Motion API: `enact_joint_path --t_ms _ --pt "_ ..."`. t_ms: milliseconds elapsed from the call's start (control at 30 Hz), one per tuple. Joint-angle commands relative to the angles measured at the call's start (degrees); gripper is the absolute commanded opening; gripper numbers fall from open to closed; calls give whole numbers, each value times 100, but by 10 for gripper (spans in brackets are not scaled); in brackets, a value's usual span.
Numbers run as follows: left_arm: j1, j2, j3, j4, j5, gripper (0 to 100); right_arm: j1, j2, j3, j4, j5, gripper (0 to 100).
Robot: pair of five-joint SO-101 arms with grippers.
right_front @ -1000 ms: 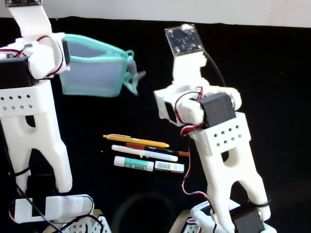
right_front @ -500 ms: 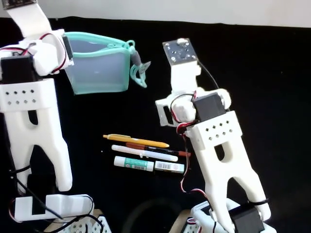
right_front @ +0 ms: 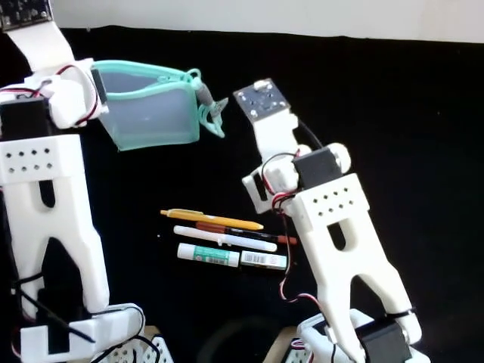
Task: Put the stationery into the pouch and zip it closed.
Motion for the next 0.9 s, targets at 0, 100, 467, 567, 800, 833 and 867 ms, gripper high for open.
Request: enact_joint_path --t_ms 0,100,467,567,800,833,867 --pt "242 13 92 448 -290 10 48 -84 22 -92 88 296" --pt "251 13 110 510 -290 10 48 -84 40 -92 88 296" --pt "286 13 119 686 -651 8 48 -84 48 -92 88 296" --pt "286 40 127 703 -651 10 57 -84 48 -92 88 296" --pt "286 66 127 844 -730 7 40 -84 57 -31 123 296" --pt "286 66 127 844 -712 7 40 -84 57 -4 123 296" --pt "286 66 119 835 -633 7 31 -84 57 110 149 296"
